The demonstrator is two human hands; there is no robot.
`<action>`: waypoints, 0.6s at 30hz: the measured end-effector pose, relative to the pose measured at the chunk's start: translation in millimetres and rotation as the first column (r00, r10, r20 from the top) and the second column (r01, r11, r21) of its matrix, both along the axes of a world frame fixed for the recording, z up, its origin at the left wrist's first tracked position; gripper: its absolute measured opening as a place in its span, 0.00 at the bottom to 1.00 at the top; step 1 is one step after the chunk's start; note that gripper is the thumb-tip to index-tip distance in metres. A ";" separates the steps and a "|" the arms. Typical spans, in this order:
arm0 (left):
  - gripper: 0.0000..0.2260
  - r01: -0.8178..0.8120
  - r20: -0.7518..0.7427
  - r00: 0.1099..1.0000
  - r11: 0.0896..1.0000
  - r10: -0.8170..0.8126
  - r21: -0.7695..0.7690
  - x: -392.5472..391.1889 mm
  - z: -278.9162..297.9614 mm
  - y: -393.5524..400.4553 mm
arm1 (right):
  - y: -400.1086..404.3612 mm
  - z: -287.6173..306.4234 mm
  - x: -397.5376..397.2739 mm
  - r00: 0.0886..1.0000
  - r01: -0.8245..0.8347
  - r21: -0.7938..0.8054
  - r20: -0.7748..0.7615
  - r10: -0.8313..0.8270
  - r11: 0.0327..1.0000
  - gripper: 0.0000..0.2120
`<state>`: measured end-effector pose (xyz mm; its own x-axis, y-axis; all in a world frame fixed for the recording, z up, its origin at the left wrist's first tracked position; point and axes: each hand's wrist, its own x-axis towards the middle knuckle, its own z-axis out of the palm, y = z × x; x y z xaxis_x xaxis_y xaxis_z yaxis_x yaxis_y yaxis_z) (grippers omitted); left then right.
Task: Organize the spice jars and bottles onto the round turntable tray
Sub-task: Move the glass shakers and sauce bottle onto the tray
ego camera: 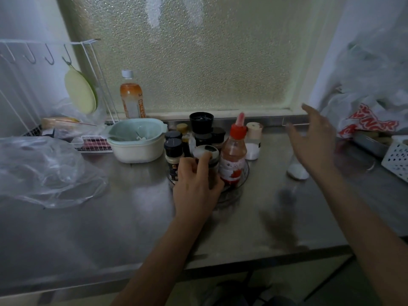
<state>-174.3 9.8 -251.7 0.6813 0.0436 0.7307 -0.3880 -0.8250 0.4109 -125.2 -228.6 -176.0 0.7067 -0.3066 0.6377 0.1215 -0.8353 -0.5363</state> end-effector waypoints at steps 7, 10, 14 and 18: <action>0.28 -0.034 0.043 0.998 0.997 0.037 -0.070 -0.5 0.0 0.7 | -21.2 -37.2 2.7 0.983 -0.007 0.058 -0.181 0.018 0.998 0.21; 0.25 -0.023 0.111 0.993 0.998 0.029 -0.060 0.3 -2.0 0.2 | -14.6 -33.3 -10.5 0.998 -0.033 0.106 -0.044 0.038 0.994 0.22; 0.09 0.025 0.122 0.992 0.999 -0.028 0.025 -2.5 -1.1 -1.5 | 20.5 -19.1 -40.5 0.971 -0.184 0.223 0.193 0.142 0.957 0.23; 0.11 0.045 0.042 0.998 0.996 -0.048 0.072 -9.6 2.9 -3.6 | 51.1 -6.8 -41.1 0.923 -0.341 0.244 0.272 0.274 0.908 0.22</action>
